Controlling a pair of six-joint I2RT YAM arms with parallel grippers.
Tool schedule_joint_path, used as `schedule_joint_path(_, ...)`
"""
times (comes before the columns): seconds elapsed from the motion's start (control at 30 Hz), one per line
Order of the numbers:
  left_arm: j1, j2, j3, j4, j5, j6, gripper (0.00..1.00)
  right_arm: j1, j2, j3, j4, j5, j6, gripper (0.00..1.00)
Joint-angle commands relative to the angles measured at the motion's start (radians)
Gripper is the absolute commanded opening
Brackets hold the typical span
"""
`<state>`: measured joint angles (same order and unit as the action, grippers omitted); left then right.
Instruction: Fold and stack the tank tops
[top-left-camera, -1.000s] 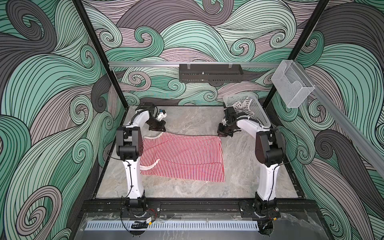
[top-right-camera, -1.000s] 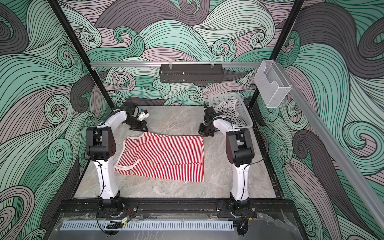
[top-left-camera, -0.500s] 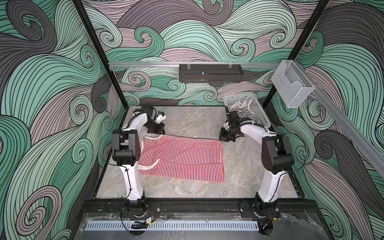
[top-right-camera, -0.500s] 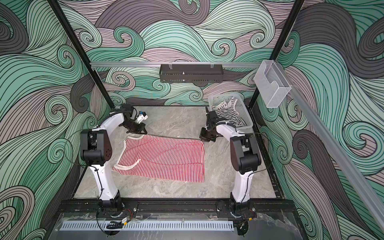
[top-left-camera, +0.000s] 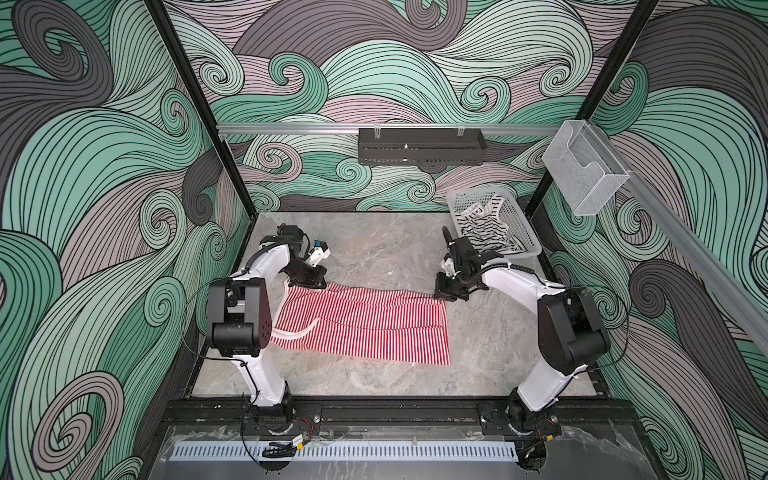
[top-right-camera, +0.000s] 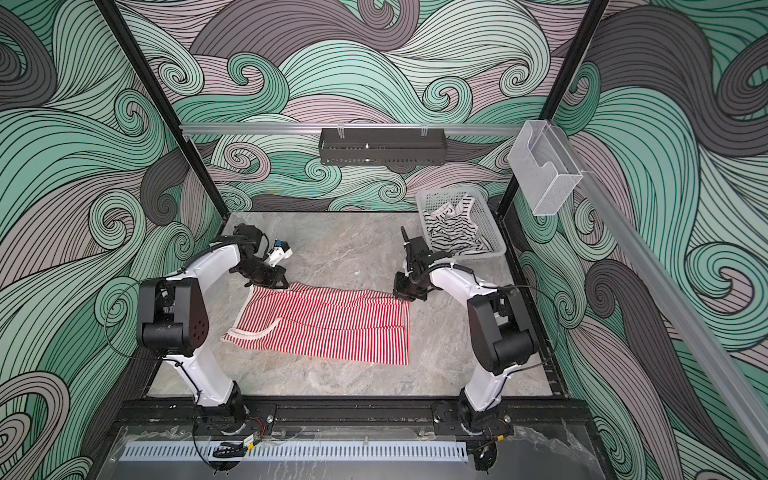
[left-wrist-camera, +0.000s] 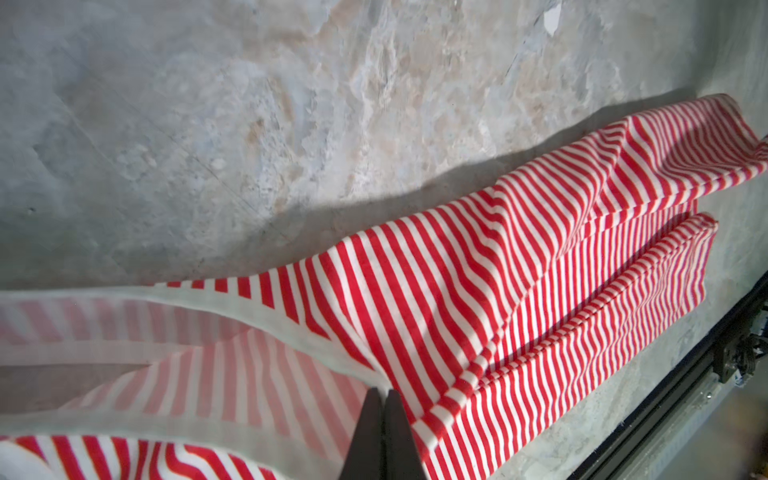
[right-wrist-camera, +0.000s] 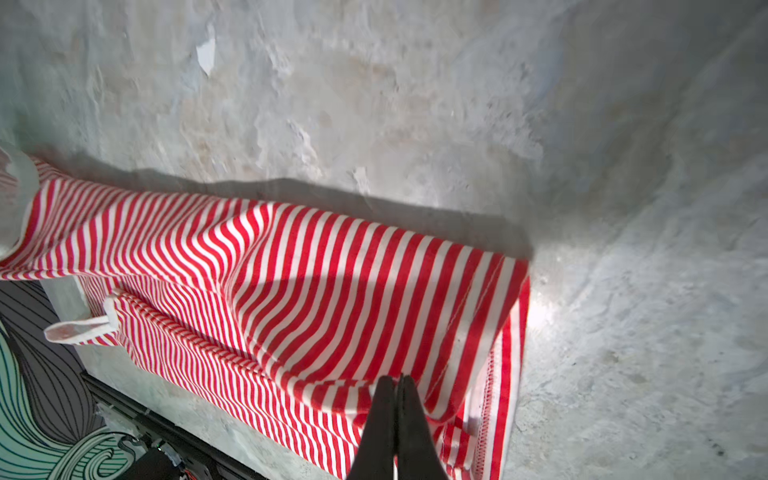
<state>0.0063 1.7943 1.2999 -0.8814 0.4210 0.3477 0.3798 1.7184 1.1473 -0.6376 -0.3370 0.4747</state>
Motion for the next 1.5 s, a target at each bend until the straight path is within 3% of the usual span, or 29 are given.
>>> schedule_joint_path(0.0,0.013,-0.042,-0.046,0.025,-0.046,0.037,0.0,0.005,-0.049,-0.058,-0.005,0.029,0.005,0.0)
schedule_joint_path(0.33,0.027,-0.102,-0.136,0.02,-0.023,0.063,0.0,0.005,-0.116,-0.188,0.016,0.034,0.004,0.0)
schedule_joint_path(0.67,0.027,-0.108,-0.217,0.012,0.016,0.077,0.0,0.001,-0.069,-0.206,0.045,0.063,0.004,0.0)
schedule_joint_path(0.87,0.027,-0.088,-0.258,0.038,-0.031,0.073,0.0,-0.001,-0.055,-0.213,0.064,0.054,0.013,0.01)
schedule_joint_path(1.07,0.025,-0.067,-0.246,0.033,-0.052,0.047,0.19,0.001,-0.085,-0.221,0.055,0.031,0.022,0.26)
schedule_joint_path(1.13,0.027,-0.078,-0.236,0.024,-0.068,0.038,0.23,0.002,-0.11,-0.22,0.044,0.028,0.028,0.3)
schedule_joint_path(1.33,0.026,-0.173,-0.21,0.02,-0.096,0.018,0.28,0.034,-0.162,-0.21,0.07,0.017,0.077,0.32)
schedule_joint_path(1.47,0.024,-0.145,-0.187,0.015,-0.048,0.01,0.28,0.075,-0.082,-0.171,0.106,0.015,0.092,0.23)
